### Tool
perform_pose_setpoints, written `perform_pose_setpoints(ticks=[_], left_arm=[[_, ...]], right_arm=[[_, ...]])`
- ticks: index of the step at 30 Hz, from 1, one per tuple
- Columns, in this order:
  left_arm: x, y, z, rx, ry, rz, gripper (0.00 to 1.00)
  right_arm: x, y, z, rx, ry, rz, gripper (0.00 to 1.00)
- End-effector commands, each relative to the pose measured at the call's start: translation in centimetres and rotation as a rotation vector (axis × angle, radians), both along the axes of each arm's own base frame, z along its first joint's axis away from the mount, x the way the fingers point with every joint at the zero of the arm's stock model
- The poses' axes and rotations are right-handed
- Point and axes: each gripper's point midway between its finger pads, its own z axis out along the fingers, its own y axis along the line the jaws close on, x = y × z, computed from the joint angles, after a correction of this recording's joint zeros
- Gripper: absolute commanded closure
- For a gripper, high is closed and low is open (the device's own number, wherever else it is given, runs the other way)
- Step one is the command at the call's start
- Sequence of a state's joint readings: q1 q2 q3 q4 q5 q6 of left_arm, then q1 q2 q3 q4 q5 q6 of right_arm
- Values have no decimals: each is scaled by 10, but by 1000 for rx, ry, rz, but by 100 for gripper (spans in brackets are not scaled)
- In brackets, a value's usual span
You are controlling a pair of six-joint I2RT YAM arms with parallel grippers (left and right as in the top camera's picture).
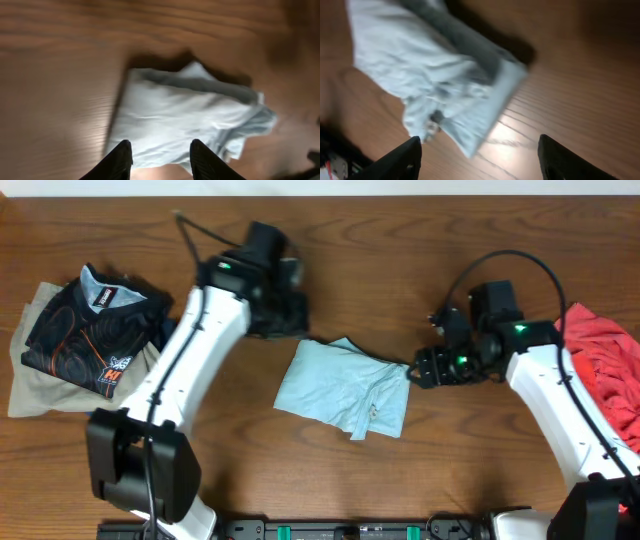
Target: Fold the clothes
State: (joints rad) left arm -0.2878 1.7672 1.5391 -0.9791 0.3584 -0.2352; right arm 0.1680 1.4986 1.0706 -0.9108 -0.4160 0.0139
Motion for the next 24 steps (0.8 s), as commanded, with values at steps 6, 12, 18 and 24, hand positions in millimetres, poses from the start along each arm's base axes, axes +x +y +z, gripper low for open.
perform_pose_setpoints(ticks=[6, 12, 18, 24], left_arm=[[3, 29, -11, 22, 39, 62, 59], [0, 29, -15, 24, 52, 61, 59], [0, 29, -15, 24, 51, 61, 58], [0, 29, -15, 25, 53, 61, 58]], right_arm=[[-4, 33, -38, 42, 58, -18, 28], [7, 46, -54, 55, 32, -20, 62], [37, 41, -46, 52, -77, -65, 99], [78, 18, -27, 53, -200, -158, 97]])
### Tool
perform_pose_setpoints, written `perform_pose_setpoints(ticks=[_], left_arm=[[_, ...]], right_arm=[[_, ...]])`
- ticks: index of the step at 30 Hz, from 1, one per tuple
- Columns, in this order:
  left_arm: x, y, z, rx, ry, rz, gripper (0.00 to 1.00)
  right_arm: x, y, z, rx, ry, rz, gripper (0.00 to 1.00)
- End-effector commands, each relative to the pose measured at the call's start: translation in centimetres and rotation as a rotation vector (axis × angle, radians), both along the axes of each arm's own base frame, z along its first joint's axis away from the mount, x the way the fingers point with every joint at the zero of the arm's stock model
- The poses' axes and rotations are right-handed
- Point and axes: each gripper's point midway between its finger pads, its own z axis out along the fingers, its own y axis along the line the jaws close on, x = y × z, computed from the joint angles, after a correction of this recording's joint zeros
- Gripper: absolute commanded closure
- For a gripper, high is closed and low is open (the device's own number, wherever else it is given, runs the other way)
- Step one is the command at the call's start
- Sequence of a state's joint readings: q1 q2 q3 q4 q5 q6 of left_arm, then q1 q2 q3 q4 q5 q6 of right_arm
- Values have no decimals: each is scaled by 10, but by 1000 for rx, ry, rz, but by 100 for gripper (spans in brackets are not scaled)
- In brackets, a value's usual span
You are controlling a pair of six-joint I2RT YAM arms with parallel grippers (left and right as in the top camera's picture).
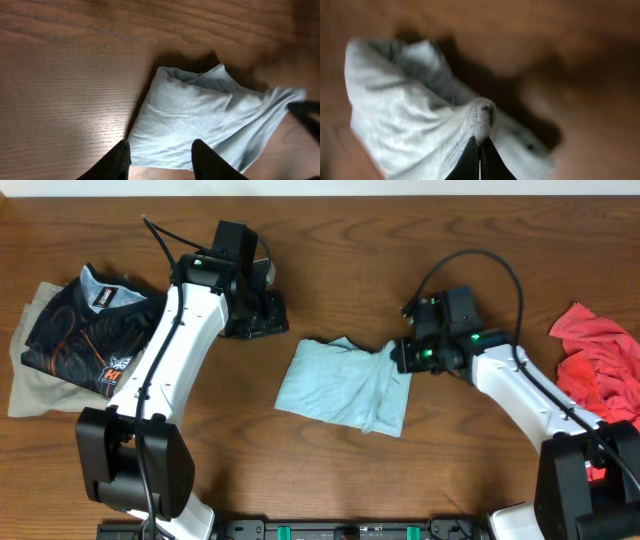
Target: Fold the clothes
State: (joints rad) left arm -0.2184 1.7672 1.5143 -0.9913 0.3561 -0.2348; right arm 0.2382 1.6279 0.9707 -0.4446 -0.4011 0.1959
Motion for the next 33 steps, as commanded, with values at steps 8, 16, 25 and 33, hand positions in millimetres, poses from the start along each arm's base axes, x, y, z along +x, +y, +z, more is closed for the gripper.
perform_pose_setpoints(ticks=[8, 16, 25, 33], left_arm=[[-2, 2, -7, 12, 15, -9, 58], [-1, 2, -7, 16, 13, -9, 50], [-1, 2, -7, 16, 13, -9, 50], [-1, 2, -7, 16, 13, -9, 49]], right_arm=[[-22, -37, -13, -112, 155, -95, 83], [-58, 9, 5, 125, 240, 128, 69], [-81, 23, -14, -14, 296, 136, 59], [-99, 35, -29, -74, 311, 151, 59]])
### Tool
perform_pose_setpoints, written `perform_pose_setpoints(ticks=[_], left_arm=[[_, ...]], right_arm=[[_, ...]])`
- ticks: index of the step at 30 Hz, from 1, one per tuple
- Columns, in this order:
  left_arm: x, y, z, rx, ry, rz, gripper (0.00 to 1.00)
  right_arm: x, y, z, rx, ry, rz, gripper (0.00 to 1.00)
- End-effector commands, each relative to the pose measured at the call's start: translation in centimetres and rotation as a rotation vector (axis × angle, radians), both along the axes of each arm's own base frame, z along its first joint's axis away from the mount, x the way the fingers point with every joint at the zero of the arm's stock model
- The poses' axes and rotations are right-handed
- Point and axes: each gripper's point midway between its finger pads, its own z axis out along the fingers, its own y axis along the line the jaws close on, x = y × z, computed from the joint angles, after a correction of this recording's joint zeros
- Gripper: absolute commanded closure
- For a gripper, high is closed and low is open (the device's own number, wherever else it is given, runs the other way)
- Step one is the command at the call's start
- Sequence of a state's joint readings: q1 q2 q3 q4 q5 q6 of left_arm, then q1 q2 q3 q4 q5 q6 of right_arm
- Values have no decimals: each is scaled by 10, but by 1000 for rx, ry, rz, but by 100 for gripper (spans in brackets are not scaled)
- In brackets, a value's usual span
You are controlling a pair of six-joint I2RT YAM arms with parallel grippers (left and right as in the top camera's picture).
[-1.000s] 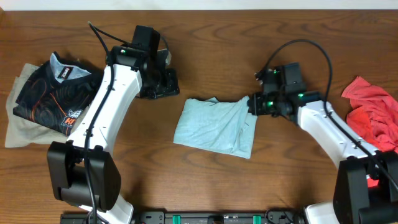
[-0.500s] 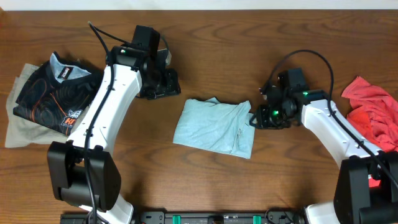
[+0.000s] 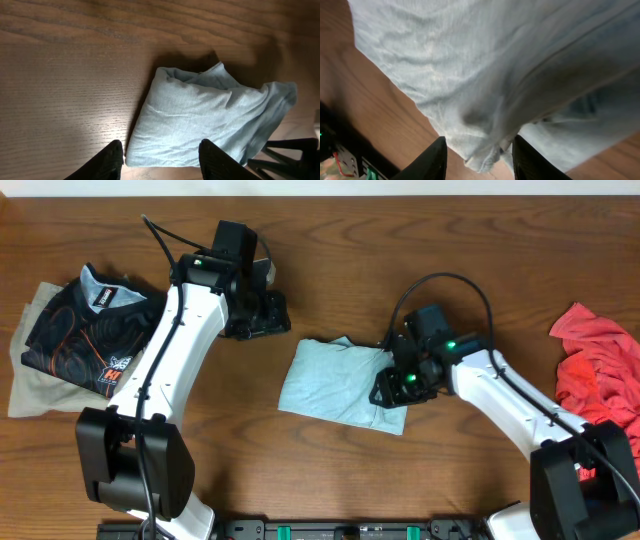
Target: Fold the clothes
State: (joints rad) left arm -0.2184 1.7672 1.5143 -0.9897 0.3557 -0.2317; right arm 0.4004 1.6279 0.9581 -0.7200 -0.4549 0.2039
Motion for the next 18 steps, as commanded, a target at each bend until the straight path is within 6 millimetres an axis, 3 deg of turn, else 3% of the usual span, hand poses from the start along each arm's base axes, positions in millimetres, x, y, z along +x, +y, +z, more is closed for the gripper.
perform_pose_setpoints(ticks=[1, 3, 7, 11, 18], left_arm=[[-2, 2, -7, 16, 16, -6, 49], [-2, 2, -7, 16, 16, -6, 49], [-2, 2, -7, 16, 16, -6, 49], [-2, 2, -7, 16, 16, -6, 49], [-3, 3, -7, 16, 21, -6, 49]], right_arm=[[-8, -1, -11, -49, 17, -19, 59], [-12, -2, -16, -71, 25, -38, 63], [-18, -9, -26, -110, 53, -85, 99], [-19, -21, -32, -173, 47, -104, 99], [0, -73, -39, -424, -43, -199, 92]])
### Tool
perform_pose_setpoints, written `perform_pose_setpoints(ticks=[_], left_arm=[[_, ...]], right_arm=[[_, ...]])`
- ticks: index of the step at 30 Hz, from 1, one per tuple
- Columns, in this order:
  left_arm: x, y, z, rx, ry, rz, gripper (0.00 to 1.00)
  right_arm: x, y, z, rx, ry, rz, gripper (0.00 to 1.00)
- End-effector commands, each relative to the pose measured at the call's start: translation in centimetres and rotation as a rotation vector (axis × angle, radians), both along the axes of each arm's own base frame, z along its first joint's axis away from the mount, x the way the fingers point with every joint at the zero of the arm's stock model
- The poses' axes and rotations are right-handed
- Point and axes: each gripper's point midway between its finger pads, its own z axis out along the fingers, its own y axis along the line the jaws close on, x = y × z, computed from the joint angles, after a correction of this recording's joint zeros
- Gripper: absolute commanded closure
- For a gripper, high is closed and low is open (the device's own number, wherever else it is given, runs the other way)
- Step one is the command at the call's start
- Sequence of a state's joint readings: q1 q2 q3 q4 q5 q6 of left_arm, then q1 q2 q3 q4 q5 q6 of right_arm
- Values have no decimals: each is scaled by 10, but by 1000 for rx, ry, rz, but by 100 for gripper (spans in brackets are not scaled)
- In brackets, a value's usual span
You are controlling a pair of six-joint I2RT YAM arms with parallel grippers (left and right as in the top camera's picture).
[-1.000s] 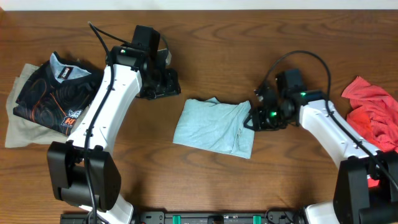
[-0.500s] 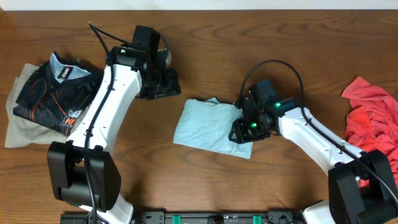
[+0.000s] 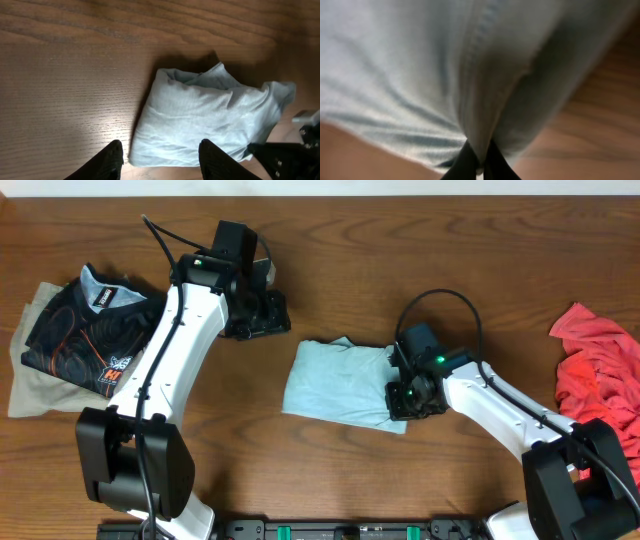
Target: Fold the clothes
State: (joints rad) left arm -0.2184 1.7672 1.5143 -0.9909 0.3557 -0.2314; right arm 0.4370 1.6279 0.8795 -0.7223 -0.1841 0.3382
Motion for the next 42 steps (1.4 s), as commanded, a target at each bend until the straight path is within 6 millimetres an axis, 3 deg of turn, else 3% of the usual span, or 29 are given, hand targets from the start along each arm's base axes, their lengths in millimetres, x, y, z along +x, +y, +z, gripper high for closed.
perform_pose_setpoints(ticks=[1, 3, 9, 16, 25, 30, 37, 39, 42], left_arm=[[-3, 3, -7, 17, 24, -6, 48], [-5, 3, -8, 19, 33, -6, 43], [-14, 5, -19, 27, 72, -6, 34], [-29, 7, -53, 35, 132, -9, 25], [-41, -36, -81, -199, 31, -254, 11], [-39, -46, -90, -265, -31, -290, 6], [-39, -54, -113, -296, 0, -302, 10], [-41, -59, -124, -296, 16, -311, 18], [-48, -68, -138, -294, 55, -324, 40]], right_arm=[[13, -35, -5, -166, -61, -68, 86], [13, -36, -5, -167, -60, -71, 73], [5, -42, -5, -197, -28, -70, 68], [6, -61, -3, -229, -6, -142, 67], [9, -65, -2, -214, -2, -169, 64], [9, -65, -2, -214, -2, -169, 63], [9, -65, -2, -214, 1, -169, 63], [9, -65, -2, -214, 1, -169, 63], [7, -65, -2, -217, 6, -168, 63]])
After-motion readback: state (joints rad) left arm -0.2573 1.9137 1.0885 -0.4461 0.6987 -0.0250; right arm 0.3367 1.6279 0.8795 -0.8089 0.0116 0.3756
